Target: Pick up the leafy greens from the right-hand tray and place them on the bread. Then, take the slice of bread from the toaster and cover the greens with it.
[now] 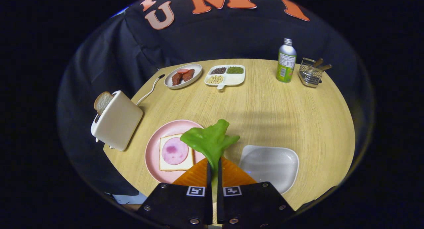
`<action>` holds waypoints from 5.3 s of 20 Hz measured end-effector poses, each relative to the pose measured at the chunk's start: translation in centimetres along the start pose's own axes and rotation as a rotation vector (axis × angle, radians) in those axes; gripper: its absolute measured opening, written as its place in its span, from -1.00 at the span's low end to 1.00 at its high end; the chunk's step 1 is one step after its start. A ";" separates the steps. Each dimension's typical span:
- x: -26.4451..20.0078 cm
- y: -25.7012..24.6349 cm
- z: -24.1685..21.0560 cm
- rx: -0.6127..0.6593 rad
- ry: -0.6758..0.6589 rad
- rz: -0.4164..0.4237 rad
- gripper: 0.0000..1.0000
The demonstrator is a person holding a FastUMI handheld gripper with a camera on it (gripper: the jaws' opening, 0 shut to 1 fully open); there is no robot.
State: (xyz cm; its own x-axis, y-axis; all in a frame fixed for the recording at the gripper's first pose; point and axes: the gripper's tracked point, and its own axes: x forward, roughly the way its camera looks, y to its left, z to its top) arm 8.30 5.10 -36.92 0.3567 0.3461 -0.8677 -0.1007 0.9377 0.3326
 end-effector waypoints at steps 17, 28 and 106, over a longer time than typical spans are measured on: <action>6.6 8.2 -0.1 0.000 0.093 0.126 -0.72; 6.5 9.6 -0.3 -0.068 0.084 0.103 0.29; -5.9 29.8 13.6 0.122 -0.053 0.255 -0.72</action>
State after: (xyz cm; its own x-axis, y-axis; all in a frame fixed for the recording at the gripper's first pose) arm 15.86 30.58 -16.90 0.3830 0.5652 -0.7307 -0.0819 0.8087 0.5826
